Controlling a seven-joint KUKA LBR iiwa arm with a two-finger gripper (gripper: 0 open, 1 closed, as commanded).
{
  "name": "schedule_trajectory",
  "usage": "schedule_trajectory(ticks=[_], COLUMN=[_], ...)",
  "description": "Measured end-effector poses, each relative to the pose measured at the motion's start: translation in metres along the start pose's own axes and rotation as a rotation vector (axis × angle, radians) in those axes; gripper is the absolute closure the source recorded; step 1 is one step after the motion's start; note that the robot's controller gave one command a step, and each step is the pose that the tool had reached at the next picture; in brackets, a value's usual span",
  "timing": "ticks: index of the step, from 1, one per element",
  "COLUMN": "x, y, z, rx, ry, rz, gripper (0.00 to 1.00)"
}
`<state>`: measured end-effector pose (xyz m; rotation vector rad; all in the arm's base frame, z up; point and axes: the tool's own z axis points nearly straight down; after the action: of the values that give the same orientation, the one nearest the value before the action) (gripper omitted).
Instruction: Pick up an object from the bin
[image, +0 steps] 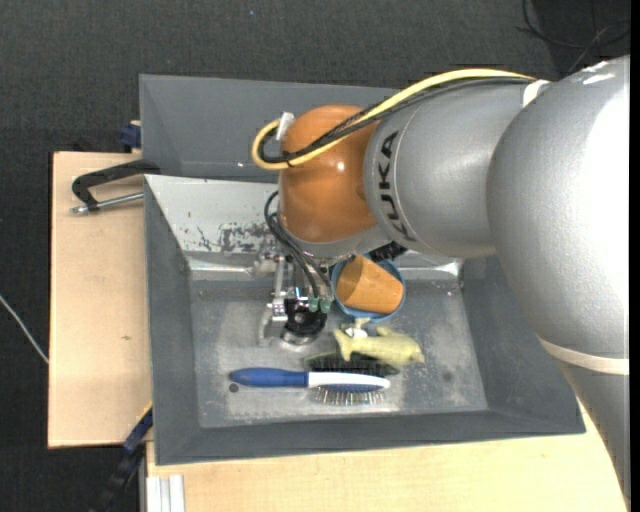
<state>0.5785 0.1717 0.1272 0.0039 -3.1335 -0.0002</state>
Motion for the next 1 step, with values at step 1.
schedule_trajectory(ticks=[1], x=[0.0403], y=[-0.0865], z=[0.0538], rx=[-0.004], ry=[-0.019], rz=[-0.117], gripper=[0.0])
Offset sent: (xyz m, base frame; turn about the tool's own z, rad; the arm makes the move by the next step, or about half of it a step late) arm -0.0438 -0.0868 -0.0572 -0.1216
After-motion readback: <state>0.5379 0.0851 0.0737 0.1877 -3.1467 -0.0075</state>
